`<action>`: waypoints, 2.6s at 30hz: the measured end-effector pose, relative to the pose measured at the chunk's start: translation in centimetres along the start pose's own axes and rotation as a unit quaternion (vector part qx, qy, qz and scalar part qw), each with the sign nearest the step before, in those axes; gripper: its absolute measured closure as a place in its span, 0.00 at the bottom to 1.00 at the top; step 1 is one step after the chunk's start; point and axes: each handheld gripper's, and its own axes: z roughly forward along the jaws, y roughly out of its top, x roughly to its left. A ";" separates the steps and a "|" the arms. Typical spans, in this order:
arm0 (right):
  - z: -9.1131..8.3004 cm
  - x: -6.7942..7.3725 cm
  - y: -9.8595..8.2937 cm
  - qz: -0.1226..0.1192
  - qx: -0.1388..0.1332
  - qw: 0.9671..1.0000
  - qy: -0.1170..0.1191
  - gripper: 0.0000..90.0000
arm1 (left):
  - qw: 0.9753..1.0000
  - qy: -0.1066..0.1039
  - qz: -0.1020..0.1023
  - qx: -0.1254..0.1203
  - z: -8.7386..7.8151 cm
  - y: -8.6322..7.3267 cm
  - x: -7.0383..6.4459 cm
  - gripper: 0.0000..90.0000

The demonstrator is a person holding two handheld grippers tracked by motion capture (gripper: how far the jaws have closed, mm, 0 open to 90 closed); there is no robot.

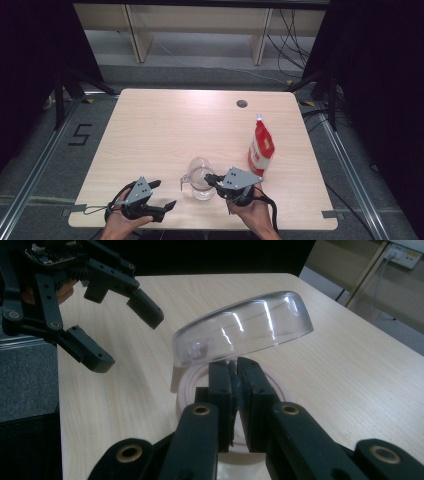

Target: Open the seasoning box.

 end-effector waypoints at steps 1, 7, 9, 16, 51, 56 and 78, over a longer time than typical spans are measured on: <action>0.0 0.0 0.0 0.000 0.000 1.000 0.000 0.95 | 1.000 0.000 0.000 0.000 0.0 0.0 0.0 0.18; 0.5 0.6 0.8 -0.001 -0.005 1.000 0.006 0.95 | 1.000 0.008 0.000 0.017 0.1 -0.6 0.2 0.18; 0.7 0.8 1.1 -0.008 -0.010 1.000 0.007 0.95 | 1.000 0.009 -0.007 0.014 0.1 -0.6 0.2 0.18; 1.7 1.6 2.0 -0.020 -0.013 0.999 0.023 0.95 | 1.000 0.008 -0.016 -0.004 -0.2 -0.7 0.7 0.18; -3.9 -0.9 -3.5 0.055 -0.001 0.997 -0.062 0.65 | 0.999 0.004 -0.016 -0.036 -0.5 -0.2 0.4 0.18; -5.5 -1.3 -5.1 0.086 -0.003 0.993 -0.084 0.61 | 0.999 0.001 -0.016 -0.035 -0.3 -0.1 0.4 0.18; -9.1 -1.9 -8.6 0.158 0.022 0.973 -0.164 0.45 | 0.999 -0.001 -0.013 -0.030 0.2 0.0 0.3 0.18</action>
